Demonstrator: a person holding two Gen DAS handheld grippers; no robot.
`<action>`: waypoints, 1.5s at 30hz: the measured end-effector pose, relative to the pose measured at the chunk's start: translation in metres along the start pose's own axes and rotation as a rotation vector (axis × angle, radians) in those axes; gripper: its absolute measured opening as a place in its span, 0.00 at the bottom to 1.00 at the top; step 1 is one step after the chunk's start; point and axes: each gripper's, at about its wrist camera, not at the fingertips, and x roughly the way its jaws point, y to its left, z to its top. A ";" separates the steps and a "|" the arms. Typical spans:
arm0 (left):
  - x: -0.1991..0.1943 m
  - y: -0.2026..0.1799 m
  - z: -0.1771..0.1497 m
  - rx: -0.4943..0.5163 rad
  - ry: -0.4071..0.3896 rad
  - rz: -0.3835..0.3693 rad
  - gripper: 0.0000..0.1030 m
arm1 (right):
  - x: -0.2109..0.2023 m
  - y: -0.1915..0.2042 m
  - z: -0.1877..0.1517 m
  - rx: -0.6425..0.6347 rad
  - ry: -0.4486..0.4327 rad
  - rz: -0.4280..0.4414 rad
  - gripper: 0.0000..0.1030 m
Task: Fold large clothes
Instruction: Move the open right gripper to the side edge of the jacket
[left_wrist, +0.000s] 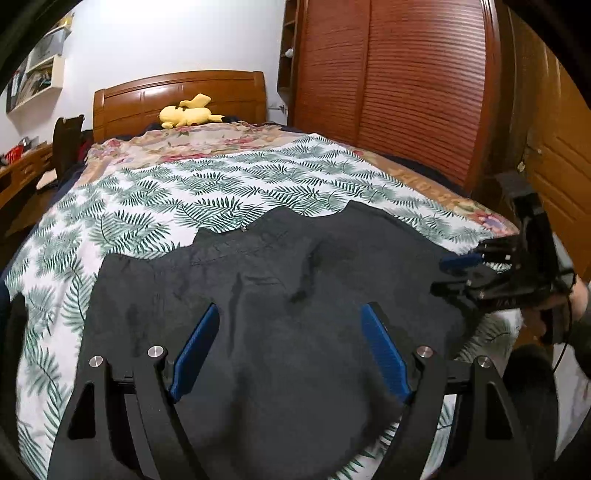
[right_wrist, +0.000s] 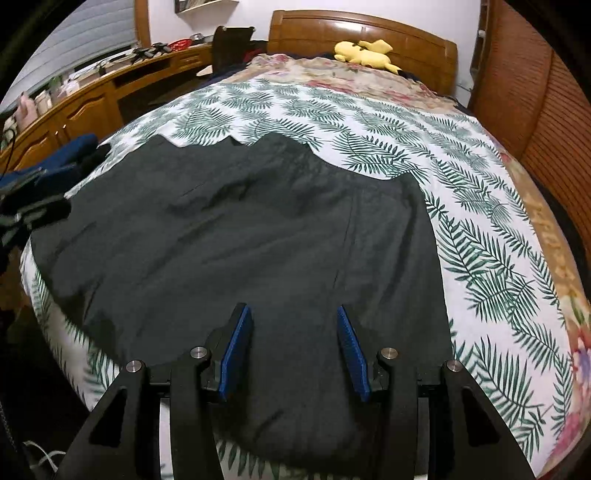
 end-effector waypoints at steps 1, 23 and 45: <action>-0.002 0.000 -0.003 -0.014 0.000 -0.007 0.78 | -0.002 0.002 -0.005 -0.001 0.008 -0.003 0.48; 0.002 -0.007 -0.069 -0.030 0.118 0.150 0.78 | -0.039 0.010 -0.042 -0.021 0.015 -0.106 0.51; 0.005 -0.005 -0.080 -0.042 0.112 0.118 0.78 | -0.026 -0.033 -0.060 0.262 0.082 -0.172 0.77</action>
